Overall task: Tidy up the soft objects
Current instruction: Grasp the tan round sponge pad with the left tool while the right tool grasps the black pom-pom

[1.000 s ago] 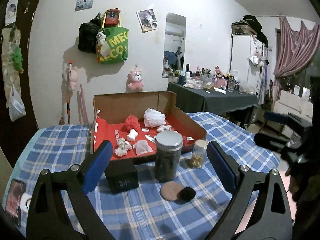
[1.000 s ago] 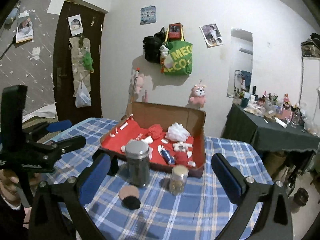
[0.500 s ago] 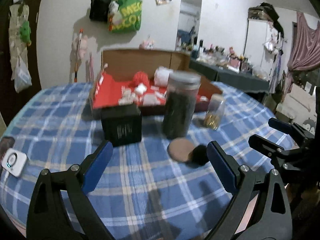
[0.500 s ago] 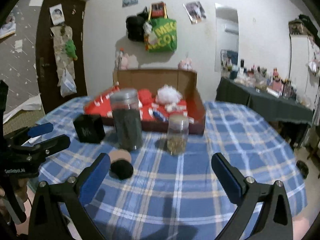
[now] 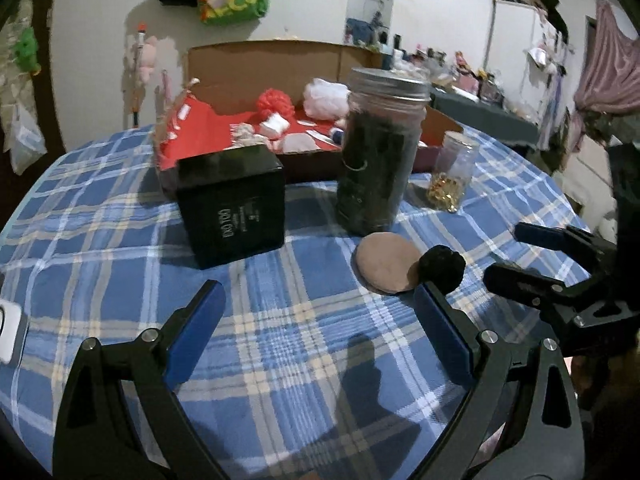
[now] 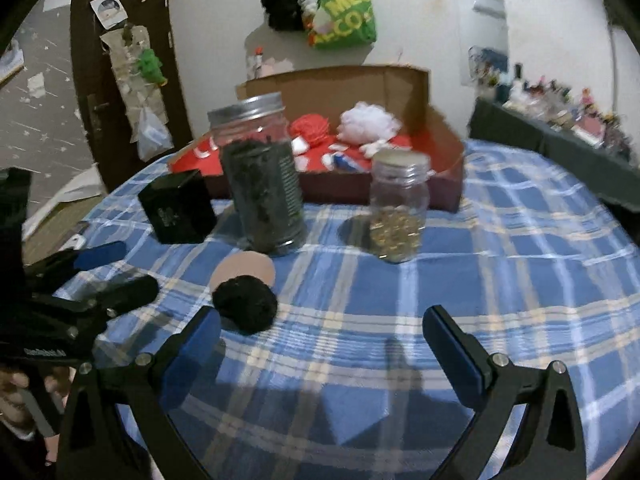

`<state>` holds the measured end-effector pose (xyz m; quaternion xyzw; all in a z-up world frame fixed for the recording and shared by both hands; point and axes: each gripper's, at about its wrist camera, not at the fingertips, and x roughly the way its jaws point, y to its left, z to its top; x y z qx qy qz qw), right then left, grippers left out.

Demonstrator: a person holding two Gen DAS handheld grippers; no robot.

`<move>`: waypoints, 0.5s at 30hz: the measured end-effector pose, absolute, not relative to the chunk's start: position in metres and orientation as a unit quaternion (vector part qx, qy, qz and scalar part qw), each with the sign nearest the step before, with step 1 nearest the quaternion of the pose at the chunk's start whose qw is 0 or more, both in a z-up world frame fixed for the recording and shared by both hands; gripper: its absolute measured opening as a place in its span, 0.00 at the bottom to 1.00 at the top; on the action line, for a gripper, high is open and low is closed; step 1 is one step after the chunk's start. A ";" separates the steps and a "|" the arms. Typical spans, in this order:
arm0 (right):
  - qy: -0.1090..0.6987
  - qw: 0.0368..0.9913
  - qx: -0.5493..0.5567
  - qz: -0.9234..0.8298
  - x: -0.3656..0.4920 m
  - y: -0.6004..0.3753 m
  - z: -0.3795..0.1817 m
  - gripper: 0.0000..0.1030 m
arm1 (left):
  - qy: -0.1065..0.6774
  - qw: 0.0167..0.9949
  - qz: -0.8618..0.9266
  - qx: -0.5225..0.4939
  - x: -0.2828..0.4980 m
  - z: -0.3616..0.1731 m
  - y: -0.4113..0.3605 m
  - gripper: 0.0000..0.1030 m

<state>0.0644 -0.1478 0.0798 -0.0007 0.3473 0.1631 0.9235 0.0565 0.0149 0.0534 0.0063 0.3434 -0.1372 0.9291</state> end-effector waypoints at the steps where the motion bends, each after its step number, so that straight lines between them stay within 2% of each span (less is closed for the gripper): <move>1: 0.358 0.916 0.010 0.182 0.070 -0.148 0.078 1.00 | 0.345 0.928 -0.144 0.008 0.058 0.054 0.015 0.93; 4: 0.377 0.898 0.030 0.223 0.080 -0.147 0.075 1.00 | 0.349 0.924 -0.157 0.012 0.064 0.055 0.015 0.93; 6: 0.392 0.885 0.039 0.250 0.088 -0.146 0.073 0.94 | 0.355 0.920 -0.165 0.016 0.068 0.054 0.015 0.93; 10: 0.415 0.865 0.034 0.281 0.099 -0.138 0.068 0.72 | 0.363 0.916 -0.171 0.018 0.074 0.054 0.015 0.93; 12: 0.425 0.855 0.034 0.295 0.104 -0.133 0.065 0.54 | 0.366 0.915 -0.172 0.017 0.077 0.053 0.016 0.93; 13: 0.427 0.852 0.035 0.302 0.104 -0.131 0.064 0.36 | 0.367 0.914 -0.171 0.016 0.078 0.053 0.016 0.93; 15: 0.430 0.841 0.039 0.326 0.104 -0.129 0.062 0.35 | 0.370 0.913 -0.173 0.010 0.080 0.053 0.018 0.93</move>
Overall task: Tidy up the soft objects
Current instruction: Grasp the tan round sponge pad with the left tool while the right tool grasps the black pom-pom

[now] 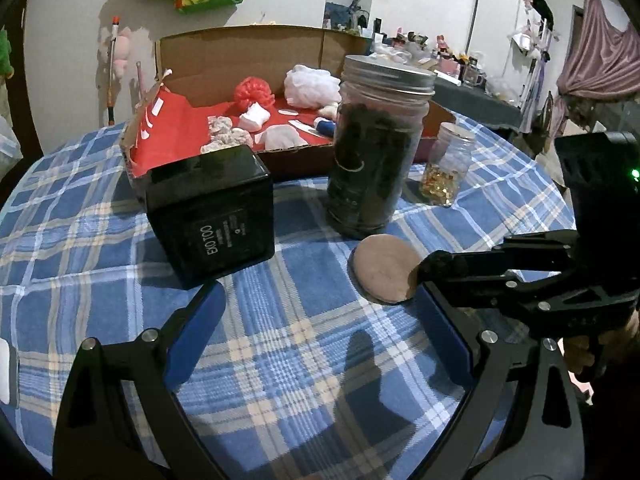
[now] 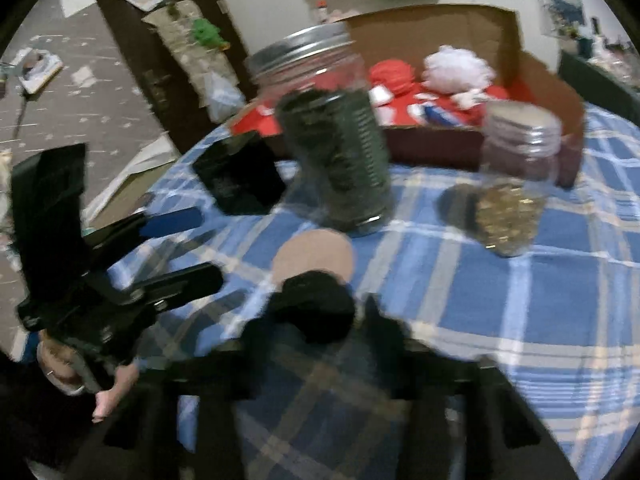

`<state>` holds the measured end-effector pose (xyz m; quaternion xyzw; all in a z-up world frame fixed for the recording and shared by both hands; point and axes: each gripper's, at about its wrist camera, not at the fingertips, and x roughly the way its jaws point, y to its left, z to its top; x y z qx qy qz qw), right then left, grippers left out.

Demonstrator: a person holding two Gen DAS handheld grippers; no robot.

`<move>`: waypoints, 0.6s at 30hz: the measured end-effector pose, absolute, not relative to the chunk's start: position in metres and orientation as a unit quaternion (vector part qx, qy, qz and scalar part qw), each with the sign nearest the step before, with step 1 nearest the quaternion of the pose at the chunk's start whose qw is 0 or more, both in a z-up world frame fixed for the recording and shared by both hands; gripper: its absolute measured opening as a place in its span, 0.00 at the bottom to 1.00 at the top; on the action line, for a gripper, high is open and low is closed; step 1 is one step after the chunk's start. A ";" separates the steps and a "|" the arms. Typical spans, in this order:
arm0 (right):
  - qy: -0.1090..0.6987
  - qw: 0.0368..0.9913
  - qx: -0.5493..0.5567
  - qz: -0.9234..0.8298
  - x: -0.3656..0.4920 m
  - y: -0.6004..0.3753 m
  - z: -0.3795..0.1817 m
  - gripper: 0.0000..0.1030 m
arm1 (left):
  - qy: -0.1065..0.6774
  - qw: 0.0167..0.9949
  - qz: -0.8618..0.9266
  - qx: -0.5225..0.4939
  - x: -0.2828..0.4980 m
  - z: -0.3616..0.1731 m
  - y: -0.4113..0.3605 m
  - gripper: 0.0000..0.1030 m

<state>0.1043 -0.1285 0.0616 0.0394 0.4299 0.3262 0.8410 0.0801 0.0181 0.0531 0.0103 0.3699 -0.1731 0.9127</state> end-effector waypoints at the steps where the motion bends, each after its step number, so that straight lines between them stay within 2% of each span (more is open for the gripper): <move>1: 0.431 0.837 0.041 0.334 0.103 -0.128 0.061 0.34 | 0.371 0.912 -0.174 0.008 0.081 0.053 0.018 0.93; 6: 0.412 0.854 0.039 0.316 0.096 -0.140 0.072 0.34 | 0.374 0.909 -0.186 0.006 0.082 0.053 0.012 0.93; 10: 0.413 0.872 0.014 0.261 0.096 -0.158 0.077 0.40 | 0.374 0.907 -0.194 0.016 0.082 0.053 0.000 0.93; 12: 0.417 0.880 -0.009 0.230 0.098 -0.164 0.074 0.51 | 0.373 0.906 -0.197 0.021 0.082 0.052 -0.006 0.93; 14: 0.421 0.880 -0.018 0.219 0.100 -0.166 0.071 0.73 | 0.374 0.905 -0.203 0.025 0.083 0.052 -0.012 0.93; 18: 0.407 0.886 -0.028 0.219 0.098 -0.172 0.072 0.75 | 0.382 0.898 -0.216 0.038 0.088 0.049 -0.024 0.93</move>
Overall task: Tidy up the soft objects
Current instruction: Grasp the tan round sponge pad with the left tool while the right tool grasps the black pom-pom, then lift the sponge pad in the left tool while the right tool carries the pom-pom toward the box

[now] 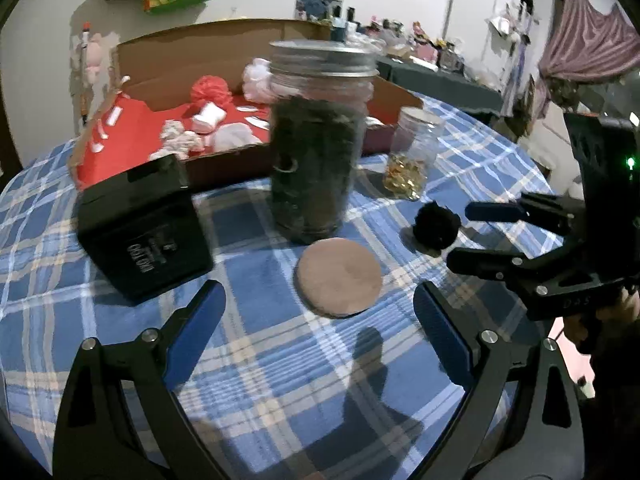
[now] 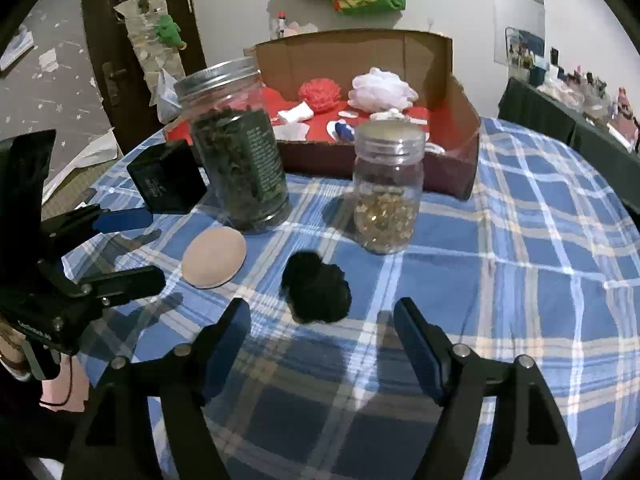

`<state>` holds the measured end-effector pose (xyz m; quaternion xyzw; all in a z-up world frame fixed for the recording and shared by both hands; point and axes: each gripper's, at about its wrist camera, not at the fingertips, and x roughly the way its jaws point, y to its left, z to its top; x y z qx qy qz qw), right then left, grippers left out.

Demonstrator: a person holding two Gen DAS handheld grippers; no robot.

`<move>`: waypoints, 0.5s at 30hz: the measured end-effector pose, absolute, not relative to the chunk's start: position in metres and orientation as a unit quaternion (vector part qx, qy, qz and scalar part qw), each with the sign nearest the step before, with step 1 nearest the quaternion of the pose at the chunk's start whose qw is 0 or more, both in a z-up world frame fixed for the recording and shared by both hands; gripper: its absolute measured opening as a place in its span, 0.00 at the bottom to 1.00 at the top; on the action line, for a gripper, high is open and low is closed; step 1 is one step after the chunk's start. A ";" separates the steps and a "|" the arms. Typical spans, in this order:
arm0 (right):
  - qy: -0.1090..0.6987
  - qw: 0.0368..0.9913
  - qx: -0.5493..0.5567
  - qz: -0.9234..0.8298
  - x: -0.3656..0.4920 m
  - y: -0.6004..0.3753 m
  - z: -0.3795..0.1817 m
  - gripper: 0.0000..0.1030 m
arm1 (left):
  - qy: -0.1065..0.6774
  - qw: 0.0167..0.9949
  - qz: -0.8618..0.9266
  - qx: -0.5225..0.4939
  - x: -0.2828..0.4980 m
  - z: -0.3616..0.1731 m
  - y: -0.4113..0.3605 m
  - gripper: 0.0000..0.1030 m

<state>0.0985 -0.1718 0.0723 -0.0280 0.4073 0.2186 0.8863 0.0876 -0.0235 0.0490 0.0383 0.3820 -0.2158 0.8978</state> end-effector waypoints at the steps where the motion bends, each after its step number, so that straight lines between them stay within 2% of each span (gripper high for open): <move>1: 0.405 0.887 -0.031 0.220 0.100 -0.171 0.072 0.75 | 0.385 0.895 -0.220 0.042 0.089 0.048 -0.026 0.93; 6: 0.399 0.885 -0.040 0.235 0.108 -0.170 0.070 0.75 | 0.392 0.890 -0.224 0.072 0.096 0.040 -0.038 0.93; 7: 0.398 0.885 -0.044 0.236 0.109 -0.169 0.069 0.74 | 0.391 0.890 -0.224 0.076 0.097 0.039 -0.040 0.90; 9: 0.399 0.884 -0.058 0.239 0.112 -0.165 0.068 0.66 | 0.395 0.886 -0.225 0.090 0.100 0.036 -0.046 0.77; 10: 0.399 0.882 -0.064 0.241 0.115 -0.163 0.067 0.57 | 0.399 0.884 -0.226 0.094 0.102 0.034 -0.047 0.64; 11: 0.400 0.881 -0.069 0.244 0.117 -0.160 0.066 0.47 | 0.406 0.879 -0.228 0.099 0.104 0.030 -0.050 0.56; 12: 0.403 0.878 -0.073 0.246 0.118 -0.158 0.064 0.42 | 0.399 0.882 -0.228 0.105 0.103 0.030 -0.052 0.53; 13: 0.407 0.876 -0.076 0.248 0.119 -0.155 0.062 0.33 | 0.396 0.881 -0.234 0.106 0.102 0.030 -0.053 0.46; 15: 0.407 0.875 -0.082 0.249 0.119 -0.153 0.061 0.32 | 0.396 0.879 -0.244 0.104 0.100 0.031 -0.053 0.43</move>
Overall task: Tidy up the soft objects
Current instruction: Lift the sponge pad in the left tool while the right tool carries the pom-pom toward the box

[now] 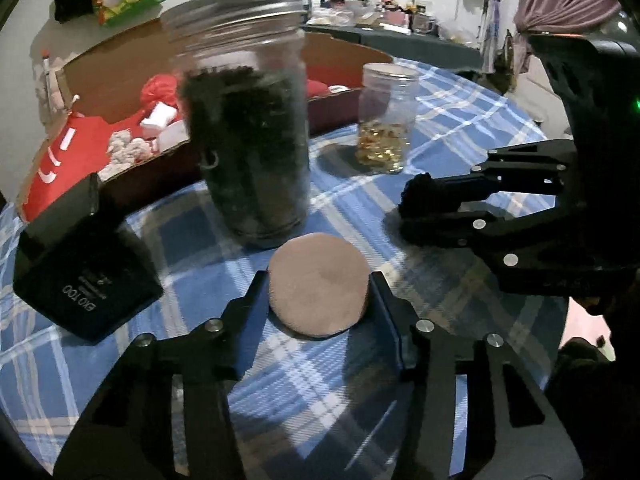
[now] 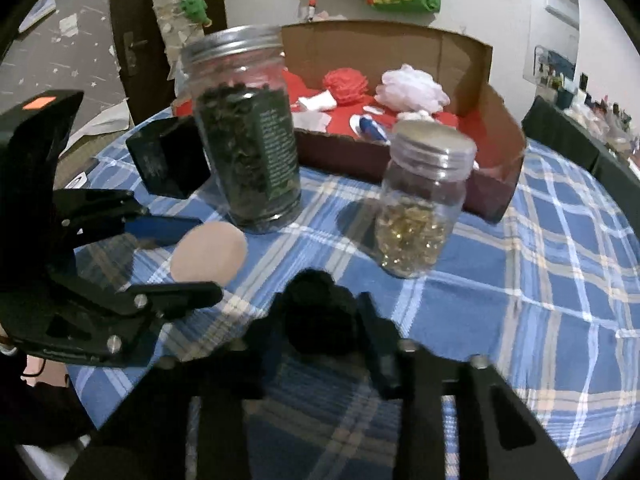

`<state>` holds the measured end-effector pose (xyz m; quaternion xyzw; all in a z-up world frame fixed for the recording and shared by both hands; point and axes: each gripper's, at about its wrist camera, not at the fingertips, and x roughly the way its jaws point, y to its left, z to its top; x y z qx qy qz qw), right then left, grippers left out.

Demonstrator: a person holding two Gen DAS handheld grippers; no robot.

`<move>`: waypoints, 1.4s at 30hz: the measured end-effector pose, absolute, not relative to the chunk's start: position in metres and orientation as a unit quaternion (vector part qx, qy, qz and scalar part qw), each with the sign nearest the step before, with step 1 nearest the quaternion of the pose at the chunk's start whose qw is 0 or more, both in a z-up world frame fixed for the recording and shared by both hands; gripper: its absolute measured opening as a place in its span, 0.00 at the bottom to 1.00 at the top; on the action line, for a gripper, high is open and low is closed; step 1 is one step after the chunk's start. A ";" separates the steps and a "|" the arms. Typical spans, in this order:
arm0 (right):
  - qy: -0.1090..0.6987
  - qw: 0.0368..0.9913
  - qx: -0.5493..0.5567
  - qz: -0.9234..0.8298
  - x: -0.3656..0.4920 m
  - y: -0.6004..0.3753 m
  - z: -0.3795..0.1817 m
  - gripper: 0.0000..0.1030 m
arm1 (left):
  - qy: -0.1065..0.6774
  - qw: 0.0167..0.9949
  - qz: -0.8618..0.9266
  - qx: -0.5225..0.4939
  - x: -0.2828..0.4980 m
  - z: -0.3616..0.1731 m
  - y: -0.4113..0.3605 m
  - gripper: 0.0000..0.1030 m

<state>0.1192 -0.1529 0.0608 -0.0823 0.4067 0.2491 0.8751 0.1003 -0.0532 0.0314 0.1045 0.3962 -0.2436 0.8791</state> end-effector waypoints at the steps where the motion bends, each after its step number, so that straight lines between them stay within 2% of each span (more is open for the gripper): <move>1: 0.402 0.877 -0.082 0.251 0.118 -0.153 0.062 0.32 | 0.393 0.880 -0.244 0.106 0.099 0.032 -0.053 0.41; 11: 0.370 0.891 -0.058 0.256 0.097 -0.148 0.086 0.32 | 0.373 0.887 -0.262 0.076 0.086 0.057 -0.040 0.40; 20: 0.376 0.890 -0.058 0.251 0.094 -0.143 0.087 0.32 | 0.373 0.889 -0.258 0.066 0.082 0.066 -0.020 0.40; 42: 0.392 0.905 -0.052 0.156 0.117 -0.203 0.088 0.32 | 0.396 0.905 -0.146 0.055 0.078 0.075 0.091 0.41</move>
